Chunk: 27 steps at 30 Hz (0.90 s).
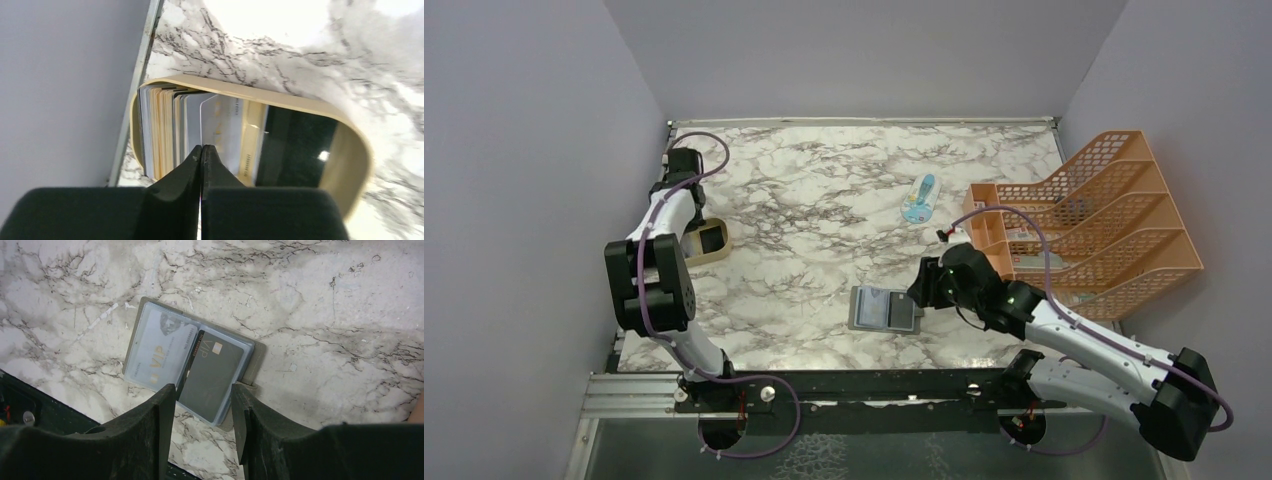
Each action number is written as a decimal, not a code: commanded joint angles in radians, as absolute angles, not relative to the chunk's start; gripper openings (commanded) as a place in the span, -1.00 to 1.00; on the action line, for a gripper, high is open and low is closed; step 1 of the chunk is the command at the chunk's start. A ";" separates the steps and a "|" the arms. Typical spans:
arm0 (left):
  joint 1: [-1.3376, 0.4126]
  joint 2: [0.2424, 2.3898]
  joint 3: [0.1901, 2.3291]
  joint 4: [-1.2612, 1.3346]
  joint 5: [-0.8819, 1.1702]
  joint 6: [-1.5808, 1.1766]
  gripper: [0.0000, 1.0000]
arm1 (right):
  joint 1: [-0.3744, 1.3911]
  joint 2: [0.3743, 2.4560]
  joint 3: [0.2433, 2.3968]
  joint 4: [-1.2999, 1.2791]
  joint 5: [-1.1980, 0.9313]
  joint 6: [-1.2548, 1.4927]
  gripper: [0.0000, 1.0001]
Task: Put the credit cards into the card holder
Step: Pick up the credit card from the storage box.
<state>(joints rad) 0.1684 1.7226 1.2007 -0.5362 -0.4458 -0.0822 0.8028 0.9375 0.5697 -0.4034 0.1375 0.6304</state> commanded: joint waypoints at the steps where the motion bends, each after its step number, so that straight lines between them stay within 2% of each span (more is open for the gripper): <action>1: 0.175 1.617 1.205 -0.558 -0.357 -0.110 -1.00 | 0.804 0.915 0.606 -0.424 0.171 0.638 -0.09; 16: 0.170 1.413 1.106 -0.548 -0.071 -0.206 -1.00 | 0.804 0.902 0.655 -0.462 0.145 0.688 -0.10; 23: 0.170 1.286 1.043 -0.480 0.203 -0.246 -1.00 | 0.804 0.891 0.649 -0.420 0.074 0.738 -0.12; 27: 0.170 1.248 1.029 -0.445 0.427 -0.295 -1.00 | 0.805 0.871 0.634 -0.351 0.030 0.751 -0.12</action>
<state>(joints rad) 0.1680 1.2896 1.0481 -0.5129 0.1452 -0.2337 0.8028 0.9012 0.6315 -0.4389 0.0929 0.7216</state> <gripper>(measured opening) 0.009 0.444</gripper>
